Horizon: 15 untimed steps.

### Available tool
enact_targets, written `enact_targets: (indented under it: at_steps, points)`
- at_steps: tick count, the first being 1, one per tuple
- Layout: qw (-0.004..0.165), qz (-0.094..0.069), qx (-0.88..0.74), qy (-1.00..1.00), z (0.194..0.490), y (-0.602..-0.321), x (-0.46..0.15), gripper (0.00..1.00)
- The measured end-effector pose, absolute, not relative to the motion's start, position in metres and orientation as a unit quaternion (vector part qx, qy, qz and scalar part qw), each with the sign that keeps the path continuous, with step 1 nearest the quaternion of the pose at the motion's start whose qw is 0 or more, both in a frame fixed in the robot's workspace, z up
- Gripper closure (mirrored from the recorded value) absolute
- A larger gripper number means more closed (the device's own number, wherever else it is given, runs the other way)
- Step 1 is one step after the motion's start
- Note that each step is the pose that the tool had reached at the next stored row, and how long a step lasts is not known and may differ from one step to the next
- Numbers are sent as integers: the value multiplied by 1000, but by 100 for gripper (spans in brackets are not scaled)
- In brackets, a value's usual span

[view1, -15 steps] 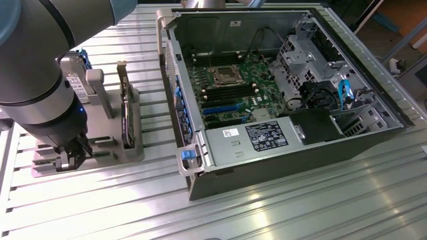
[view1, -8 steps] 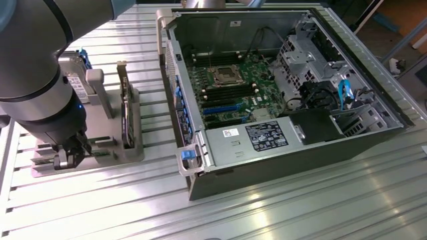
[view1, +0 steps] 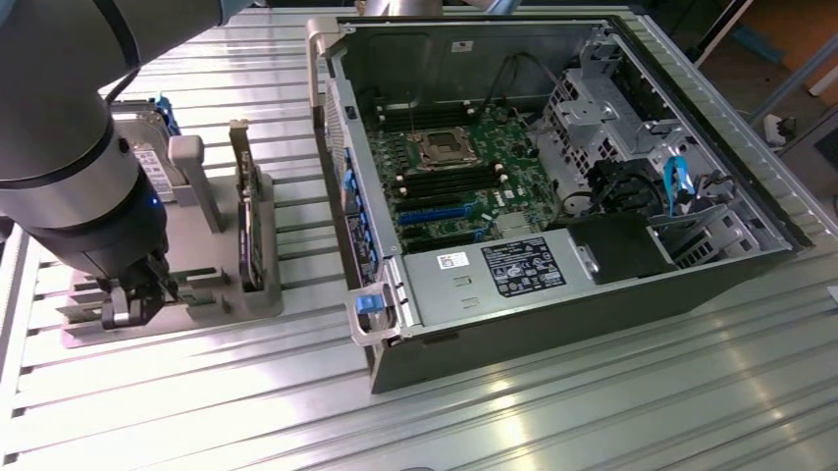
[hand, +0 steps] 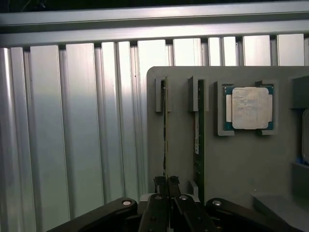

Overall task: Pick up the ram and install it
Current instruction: 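Pick up the ram and move it above insertion slot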

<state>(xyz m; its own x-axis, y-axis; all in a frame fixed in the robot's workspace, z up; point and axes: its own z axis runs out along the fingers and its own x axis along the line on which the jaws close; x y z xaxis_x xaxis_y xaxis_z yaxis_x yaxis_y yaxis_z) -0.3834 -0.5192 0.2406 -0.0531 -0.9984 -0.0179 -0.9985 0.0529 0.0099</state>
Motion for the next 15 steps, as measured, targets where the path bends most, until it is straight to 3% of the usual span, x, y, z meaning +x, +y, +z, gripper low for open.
enact_targets:
  at_steps: [15]
  points:
    - [3, 10, -688, 726, 262, -519, -382, 88]
